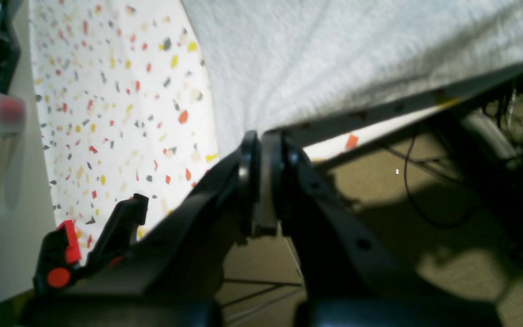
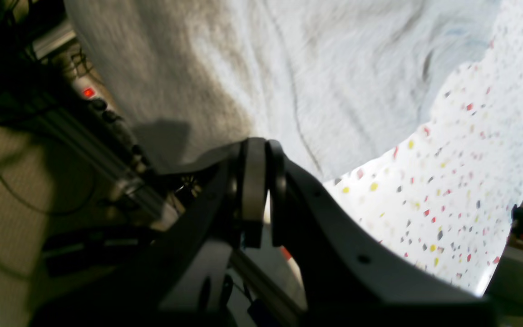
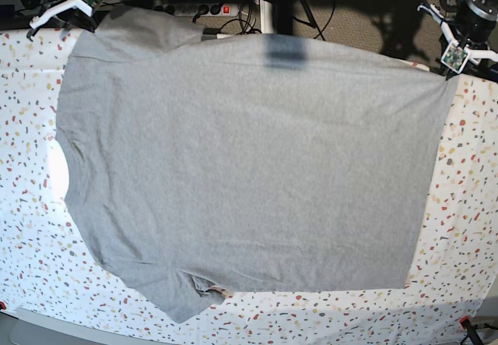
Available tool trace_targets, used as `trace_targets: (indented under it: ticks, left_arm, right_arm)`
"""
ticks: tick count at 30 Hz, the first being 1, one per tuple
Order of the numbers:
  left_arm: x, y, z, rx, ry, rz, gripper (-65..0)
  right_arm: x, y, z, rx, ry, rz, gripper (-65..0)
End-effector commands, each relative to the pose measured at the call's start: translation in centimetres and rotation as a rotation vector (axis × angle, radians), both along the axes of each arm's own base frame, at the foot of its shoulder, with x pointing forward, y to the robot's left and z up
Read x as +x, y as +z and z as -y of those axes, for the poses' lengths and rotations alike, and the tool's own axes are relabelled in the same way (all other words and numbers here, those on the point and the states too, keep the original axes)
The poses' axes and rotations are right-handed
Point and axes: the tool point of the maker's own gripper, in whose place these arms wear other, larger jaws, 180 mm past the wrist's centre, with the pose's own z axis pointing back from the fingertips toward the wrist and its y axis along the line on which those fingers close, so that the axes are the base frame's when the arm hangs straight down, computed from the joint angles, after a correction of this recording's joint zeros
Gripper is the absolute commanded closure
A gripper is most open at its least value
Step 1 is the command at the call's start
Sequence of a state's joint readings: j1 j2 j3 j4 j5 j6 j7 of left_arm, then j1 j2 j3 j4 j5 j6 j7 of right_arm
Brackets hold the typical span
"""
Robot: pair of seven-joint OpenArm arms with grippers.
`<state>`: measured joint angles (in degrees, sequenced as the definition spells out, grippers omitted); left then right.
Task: Fold the T-shirt properly
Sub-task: 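Pull the grasped shoulder corners apart to straighten the shirt, then drag the shoulder edge toward the hem with both grippers, then release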
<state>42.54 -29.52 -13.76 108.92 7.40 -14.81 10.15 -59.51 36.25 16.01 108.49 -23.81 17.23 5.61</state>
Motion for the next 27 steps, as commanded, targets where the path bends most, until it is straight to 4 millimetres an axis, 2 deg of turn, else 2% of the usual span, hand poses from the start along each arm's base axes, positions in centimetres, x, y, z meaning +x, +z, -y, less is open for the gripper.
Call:
trace_targets:
  ticks: [1,5,11,14,20,27]
  left_arm:
    - [0.7,1.3,0.0,0.003,-0.015,0.053,0.0]
    - [1.7,2.1,0.4,-0.018,-0.025,0.098,0.0]
    - [5.1,4.6,1.0,-0.159,0.016,0.202,0.0]
    - [6.4,5.2,1.5,-0.178,-0.018,0.223,0.0]
    - [8.7,4.3,0.2,-0.248,0.010,0.234,0.0]
    - [11.4,3.2,-1.9,-0.278,0.065,0.246,0.0]
  right_arm:
    - [0.9,1.2,-0.3,0.004,0.013,0.054,0.0]
    - [2.7,2.9,-0.2,0.009,-0.016,0.151,0.0]
    - [6.9,4.3,0.3,0.142,-0.156,0.223,0.0]
    - [8.8,4.9,-0.4,0.239,-0.175,0.239,0.0]
    - [12.0,5.2,-0.3,0.277,-0.187,0.296,0.0]
    - [15.1,4.3,-0.4,0.300,-0.190,0.321,0.0]
